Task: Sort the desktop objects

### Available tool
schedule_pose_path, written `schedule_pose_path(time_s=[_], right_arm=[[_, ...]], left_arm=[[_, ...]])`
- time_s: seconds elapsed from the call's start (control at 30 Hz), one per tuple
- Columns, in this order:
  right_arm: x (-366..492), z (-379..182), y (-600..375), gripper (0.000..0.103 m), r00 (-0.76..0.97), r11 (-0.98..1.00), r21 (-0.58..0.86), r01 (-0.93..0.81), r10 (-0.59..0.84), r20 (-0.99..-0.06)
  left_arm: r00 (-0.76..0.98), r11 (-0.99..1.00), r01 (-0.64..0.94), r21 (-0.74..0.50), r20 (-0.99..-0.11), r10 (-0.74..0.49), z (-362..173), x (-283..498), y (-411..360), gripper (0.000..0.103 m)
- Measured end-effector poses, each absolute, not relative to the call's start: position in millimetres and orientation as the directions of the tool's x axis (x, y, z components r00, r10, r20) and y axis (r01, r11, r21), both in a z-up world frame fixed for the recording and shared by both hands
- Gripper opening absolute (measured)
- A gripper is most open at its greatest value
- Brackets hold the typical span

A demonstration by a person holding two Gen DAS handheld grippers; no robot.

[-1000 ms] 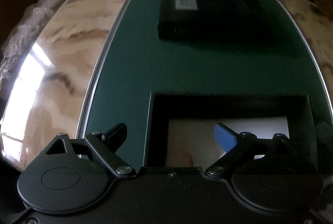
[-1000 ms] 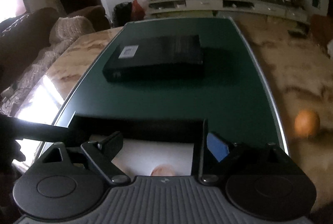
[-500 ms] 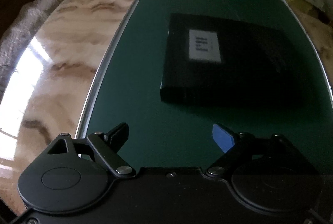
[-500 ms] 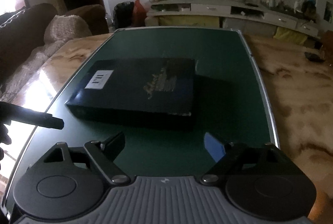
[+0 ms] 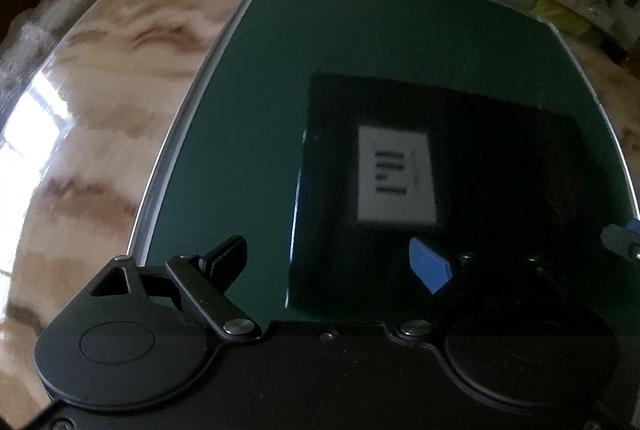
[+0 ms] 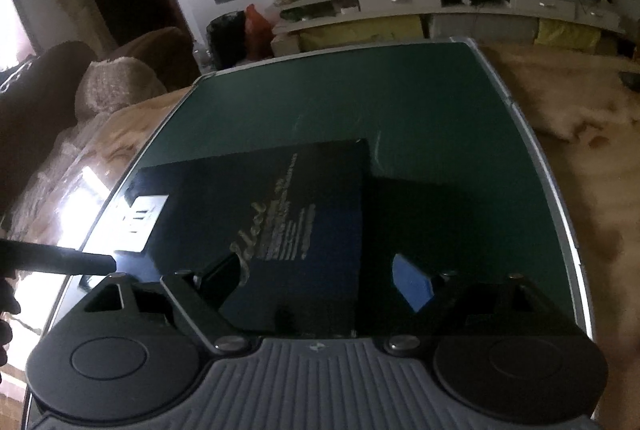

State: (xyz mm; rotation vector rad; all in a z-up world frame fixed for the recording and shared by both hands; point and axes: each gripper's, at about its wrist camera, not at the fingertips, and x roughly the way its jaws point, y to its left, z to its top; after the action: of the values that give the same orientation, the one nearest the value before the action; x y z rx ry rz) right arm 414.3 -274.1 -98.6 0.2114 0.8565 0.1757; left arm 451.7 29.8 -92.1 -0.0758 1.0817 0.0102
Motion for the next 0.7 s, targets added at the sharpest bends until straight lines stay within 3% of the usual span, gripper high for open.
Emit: schedule_pose_path(time_s=[0.7], right_arm=[[450, -132, -288, 0.086, 0.596, 0.920, 0.389, -0.045, 0.337, -0.729]], left_arm=[[0.448, 0.981, -0.006, -0.192, -0.878, -0.170, -114, 485, 32, 0.093]])
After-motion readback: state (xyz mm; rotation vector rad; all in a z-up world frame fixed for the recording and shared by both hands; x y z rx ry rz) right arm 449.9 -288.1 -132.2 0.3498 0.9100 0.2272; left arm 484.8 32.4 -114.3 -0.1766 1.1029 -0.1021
